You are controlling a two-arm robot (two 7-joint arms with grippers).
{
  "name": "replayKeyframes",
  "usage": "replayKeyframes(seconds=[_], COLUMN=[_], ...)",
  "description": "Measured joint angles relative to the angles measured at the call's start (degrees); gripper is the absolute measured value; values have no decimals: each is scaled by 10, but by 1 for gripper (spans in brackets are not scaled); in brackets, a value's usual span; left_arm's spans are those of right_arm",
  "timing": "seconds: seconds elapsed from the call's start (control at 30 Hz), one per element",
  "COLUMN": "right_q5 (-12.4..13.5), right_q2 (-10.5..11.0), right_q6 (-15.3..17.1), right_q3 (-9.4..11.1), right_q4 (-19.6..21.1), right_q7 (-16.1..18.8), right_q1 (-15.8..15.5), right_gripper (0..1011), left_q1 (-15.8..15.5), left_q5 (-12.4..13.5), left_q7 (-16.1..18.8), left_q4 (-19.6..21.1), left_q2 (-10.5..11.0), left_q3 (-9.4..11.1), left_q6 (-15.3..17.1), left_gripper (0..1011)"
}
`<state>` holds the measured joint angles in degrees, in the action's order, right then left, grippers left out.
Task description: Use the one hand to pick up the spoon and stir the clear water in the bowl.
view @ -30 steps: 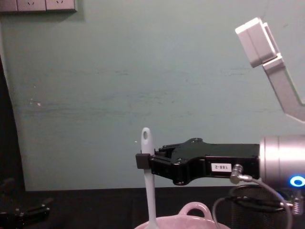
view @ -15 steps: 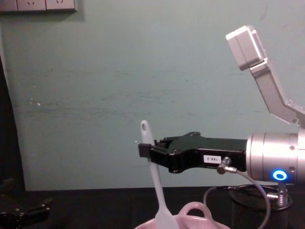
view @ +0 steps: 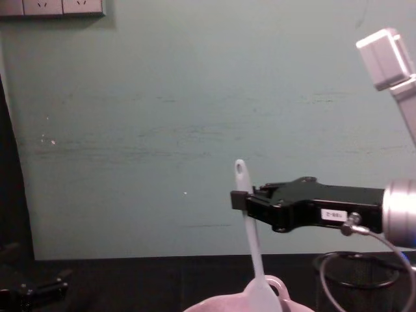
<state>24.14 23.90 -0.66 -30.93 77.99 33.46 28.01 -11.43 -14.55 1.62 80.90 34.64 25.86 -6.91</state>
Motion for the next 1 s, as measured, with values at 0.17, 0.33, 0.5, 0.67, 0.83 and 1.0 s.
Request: replayKeyframes(seconds=[0.17,0.33,0.5,0.67,0.83,1.0], right_q5=[7,15,27,33,36,34], right_q2=[20,30,28,11,-19,-39], right_q6=[12,18,17,10,-10,-28], right_q3=[13,16,10,-4,-21,-26], right_q4=[41,68,82,71,32,-8], right_q7=[-6,-5,8,22,36,39], right_q1=[-32,-54,-66,-59,-35,-14], right_gripper=[127,127,126,126,126,126], left_q1=[0,0,0,0,0,0], left_q5=[0,0,0,0,0,0], left_q7=[0,0,0,0,0,0], left_q4=[0,0,0,0,0,0], left_q2=[0,0,0,0,0,0], left_q3=[0,0,0,0,0,0], left_q6=[0,0,0,0,0,0], left_gripper=[1005,1005,1005,1005,1005,1005])
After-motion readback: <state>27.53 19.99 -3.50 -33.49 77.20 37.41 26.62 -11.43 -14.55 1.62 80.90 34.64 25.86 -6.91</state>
